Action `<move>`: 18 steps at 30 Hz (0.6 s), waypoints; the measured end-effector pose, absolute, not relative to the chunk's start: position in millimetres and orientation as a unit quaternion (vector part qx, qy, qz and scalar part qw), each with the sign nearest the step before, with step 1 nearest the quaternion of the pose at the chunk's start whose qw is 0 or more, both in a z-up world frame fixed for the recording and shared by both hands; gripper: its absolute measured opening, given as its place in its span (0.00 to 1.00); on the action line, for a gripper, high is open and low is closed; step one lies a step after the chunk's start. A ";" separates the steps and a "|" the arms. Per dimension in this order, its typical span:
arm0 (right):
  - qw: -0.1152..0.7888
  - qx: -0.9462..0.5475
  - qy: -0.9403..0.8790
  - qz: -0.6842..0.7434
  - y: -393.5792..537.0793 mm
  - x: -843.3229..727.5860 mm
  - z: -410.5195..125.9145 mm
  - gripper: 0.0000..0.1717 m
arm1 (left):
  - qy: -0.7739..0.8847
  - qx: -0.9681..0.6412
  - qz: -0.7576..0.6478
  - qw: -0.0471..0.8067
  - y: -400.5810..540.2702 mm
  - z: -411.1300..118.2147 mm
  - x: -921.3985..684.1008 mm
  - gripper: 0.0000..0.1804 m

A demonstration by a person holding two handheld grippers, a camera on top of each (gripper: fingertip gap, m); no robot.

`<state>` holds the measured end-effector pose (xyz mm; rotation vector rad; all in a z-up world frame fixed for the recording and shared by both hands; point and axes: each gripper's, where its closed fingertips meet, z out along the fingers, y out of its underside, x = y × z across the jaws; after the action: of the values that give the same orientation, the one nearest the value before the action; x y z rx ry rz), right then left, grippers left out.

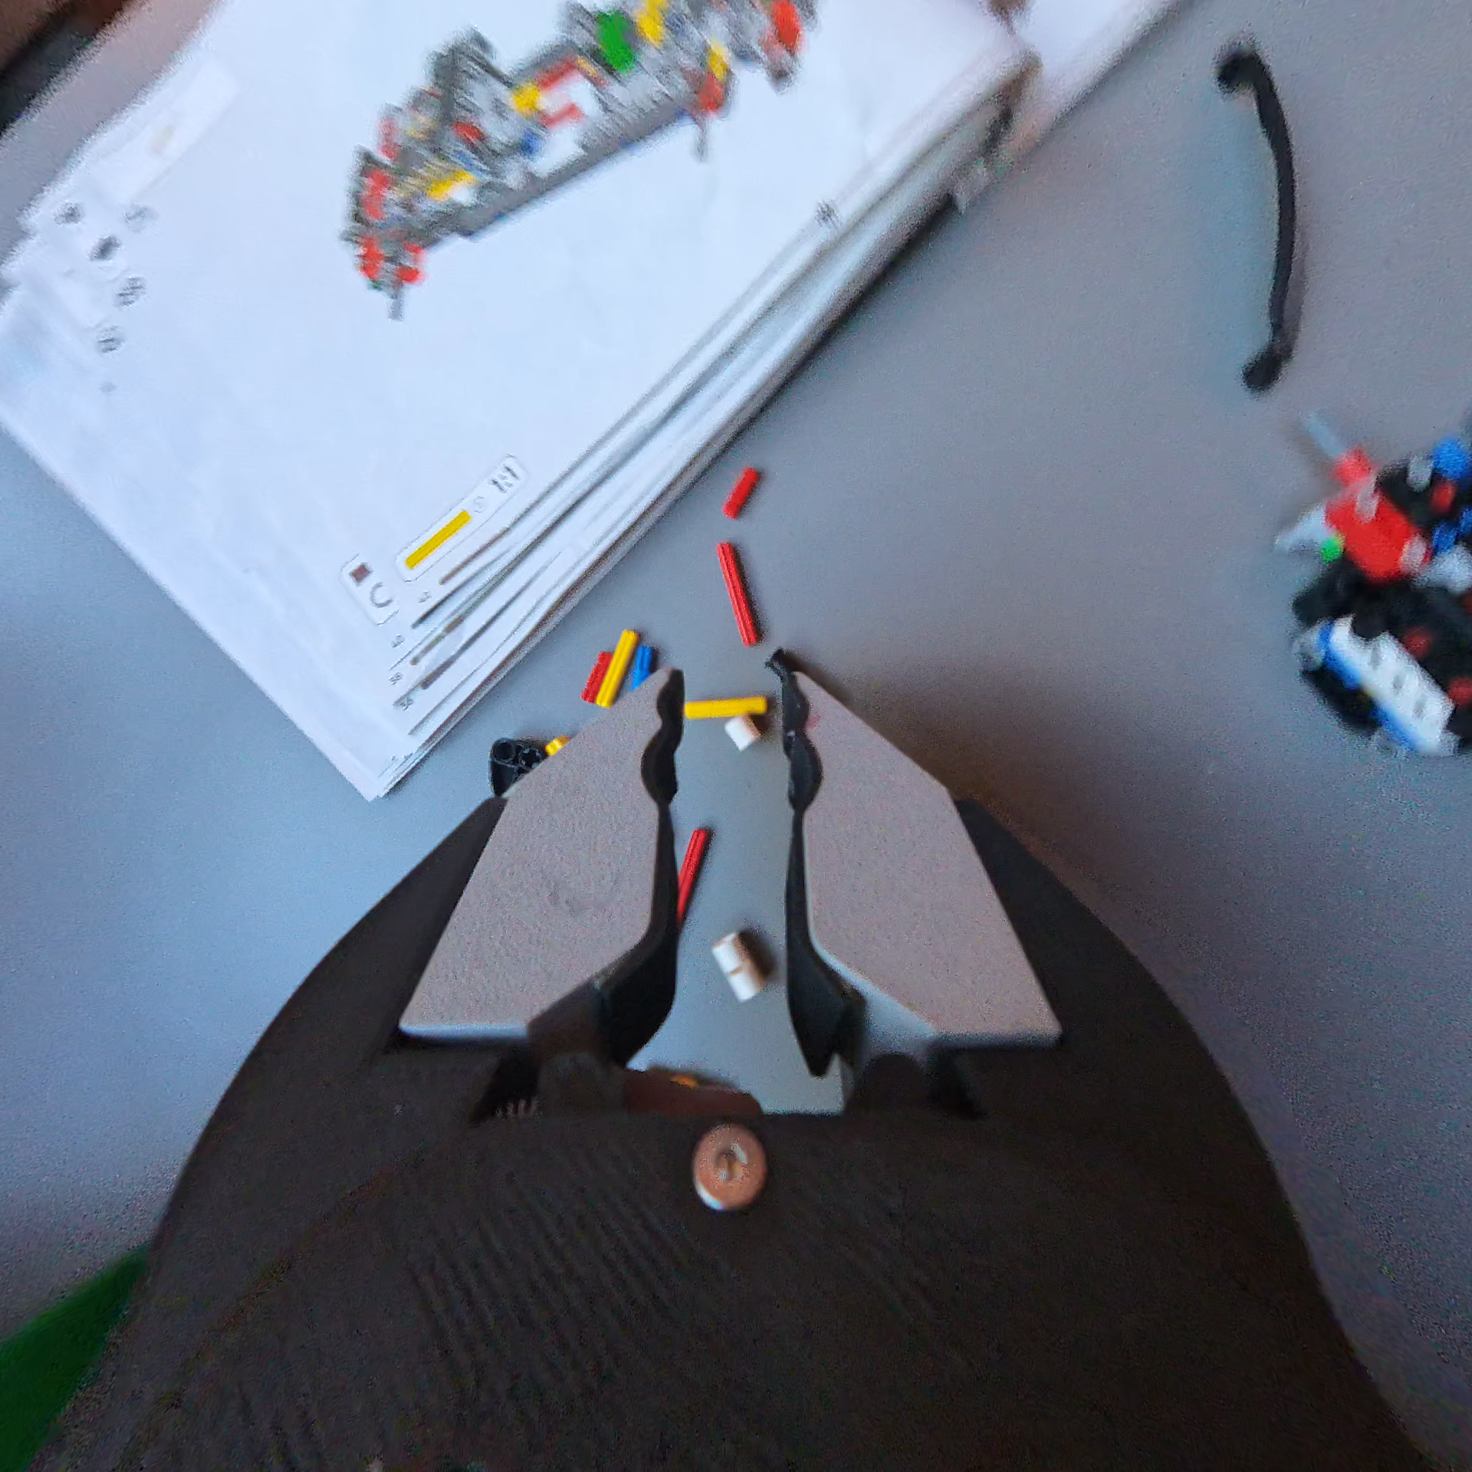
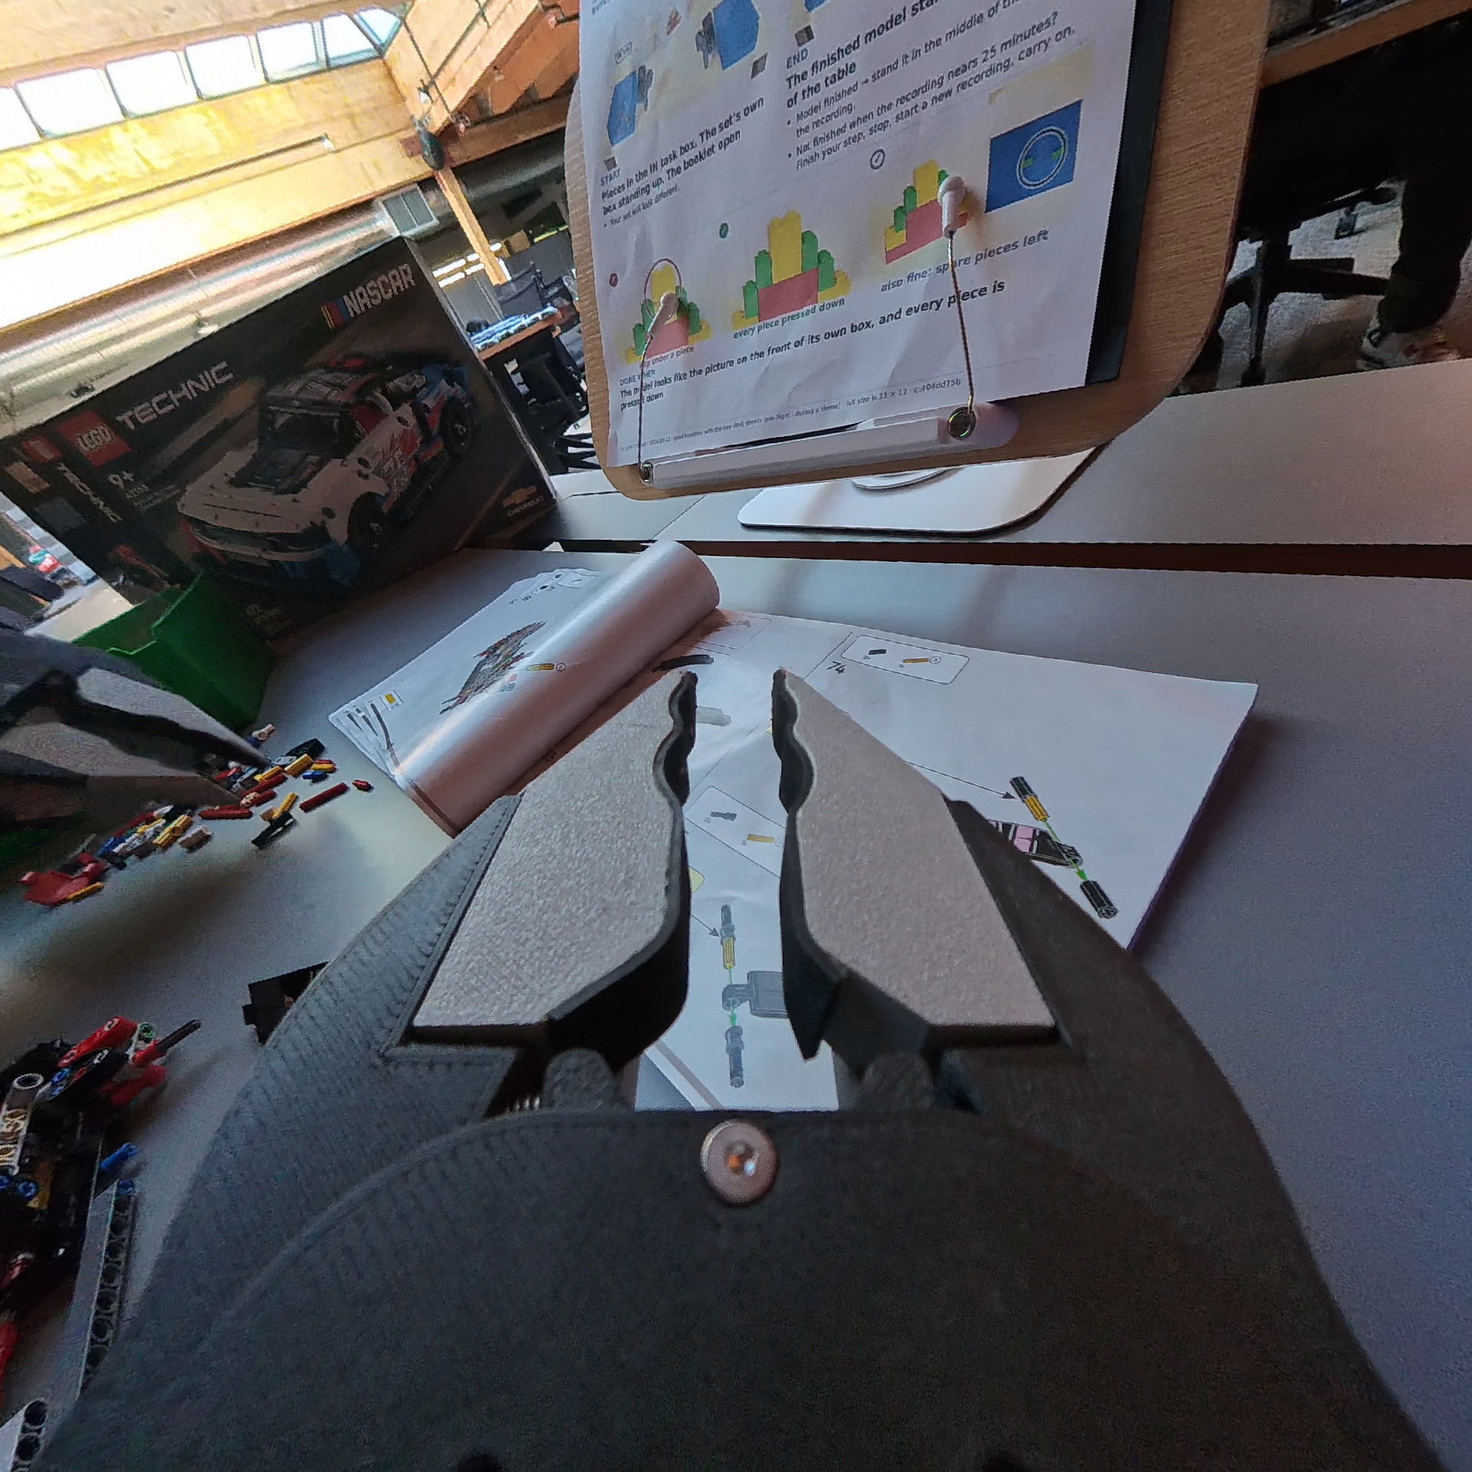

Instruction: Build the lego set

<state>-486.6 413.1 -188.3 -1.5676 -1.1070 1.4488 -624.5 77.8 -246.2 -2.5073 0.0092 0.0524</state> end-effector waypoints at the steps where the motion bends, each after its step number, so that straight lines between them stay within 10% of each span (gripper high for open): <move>1: 0.359 -0.608 -0.429 0.563 413.0 -486.6 -188.2 0.09 | 0.036 -0.956 0.025 0.291 73.5 -251.2 -626.3 0.12; 18: 0.350 -0.608 -0.425 0.572 413.1 -487.8 -188.0 0.09 | -0.020 -0.978 0.038 0.206 71.4 -268.3 -625.2 0.15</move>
<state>-487.8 413.1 -188.0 -1.5760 -1.1012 1.4807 -625.2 71.4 -268.3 -2.7239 -0.0558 0.1046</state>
